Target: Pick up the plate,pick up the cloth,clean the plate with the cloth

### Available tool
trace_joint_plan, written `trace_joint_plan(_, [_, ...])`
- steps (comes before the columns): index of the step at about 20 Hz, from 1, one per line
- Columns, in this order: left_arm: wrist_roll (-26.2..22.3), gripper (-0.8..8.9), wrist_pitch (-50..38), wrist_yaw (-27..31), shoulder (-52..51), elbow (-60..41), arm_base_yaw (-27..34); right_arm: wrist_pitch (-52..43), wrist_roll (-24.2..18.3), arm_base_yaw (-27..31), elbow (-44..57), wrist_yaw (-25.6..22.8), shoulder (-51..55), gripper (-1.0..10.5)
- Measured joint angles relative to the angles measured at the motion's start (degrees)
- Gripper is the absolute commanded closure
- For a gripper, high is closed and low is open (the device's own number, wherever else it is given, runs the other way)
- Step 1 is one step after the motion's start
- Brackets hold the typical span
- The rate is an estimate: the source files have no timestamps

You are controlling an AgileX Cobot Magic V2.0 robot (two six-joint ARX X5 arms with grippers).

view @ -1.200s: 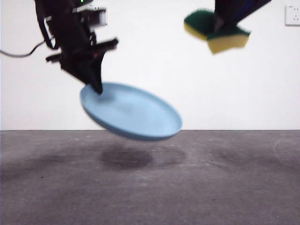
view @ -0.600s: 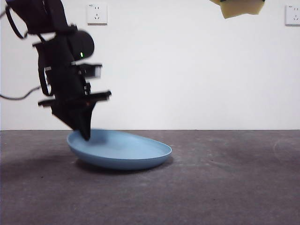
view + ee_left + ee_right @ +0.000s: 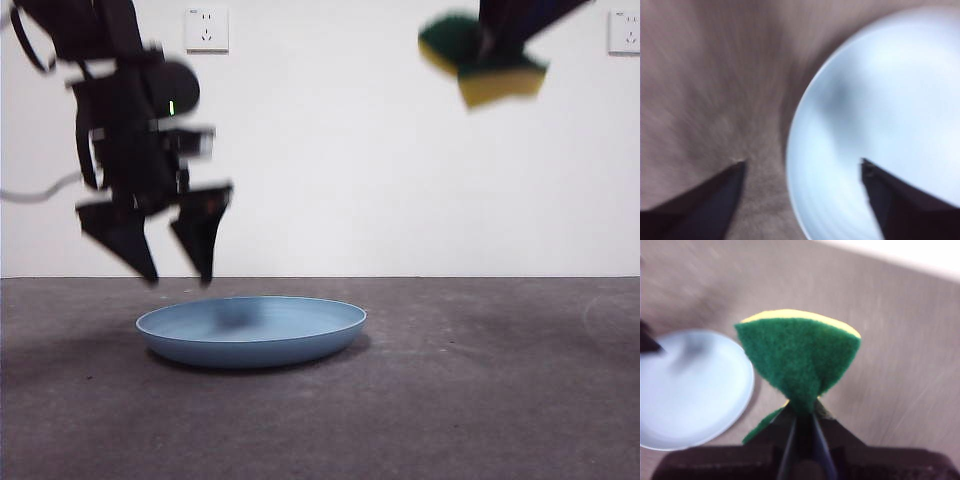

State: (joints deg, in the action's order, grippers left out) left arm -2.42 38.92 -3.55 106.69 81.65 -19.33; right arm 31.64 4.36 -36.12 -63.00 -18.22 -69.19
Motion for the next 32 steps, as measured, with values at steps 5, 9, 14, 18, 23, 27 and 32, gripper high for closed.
trace_joint_plan(5, [0.0,4.05,0.2,-5.7,-13.8,0.0,-1.2,-0.5,3.5,6.0,0.0,11.1,-14.3,9.6])
trace_joint_plan(9, [0.1,4.05,4.8,-8.7,-25.3,0.0,-3.3,-2.3,5.4,9.6,0.0,16.6,-25.4,9.4])
trace_joint_plan(14, [0.1,4.06,6.9,-8.9,-33.2,0.0,-4.5,-2.4,5.7,11.1,0.0,16.8,-30.9,8.6])
trace_joint_plan(18, [0.1,4.06,7.4,-8.8,-33.6,0.0,-4.5,-2.6,5.7,11.1,0.0,16.7,-30.9,5.3])
trace_joint_plan(23, [0.1,4.06,7.5,-8.8,-33.5,0.0,-4.5,-2.6,5.7,11.4,0.0,16.7,-30.9,5.3])
trace_joint_plan(27, [0.1,4.06,7.6,-8.7,-33.5,0.0,-4.5,-2.6,5.7,11.4,0.0,16.6,-30.9,5.3])
trace_joint_plan(32, [0.1,4.07,8.0,-8.6,-33.5,0.0,-4.5,-2.4,5.7,11.4,0.0,16.6,-28.2,5.4])
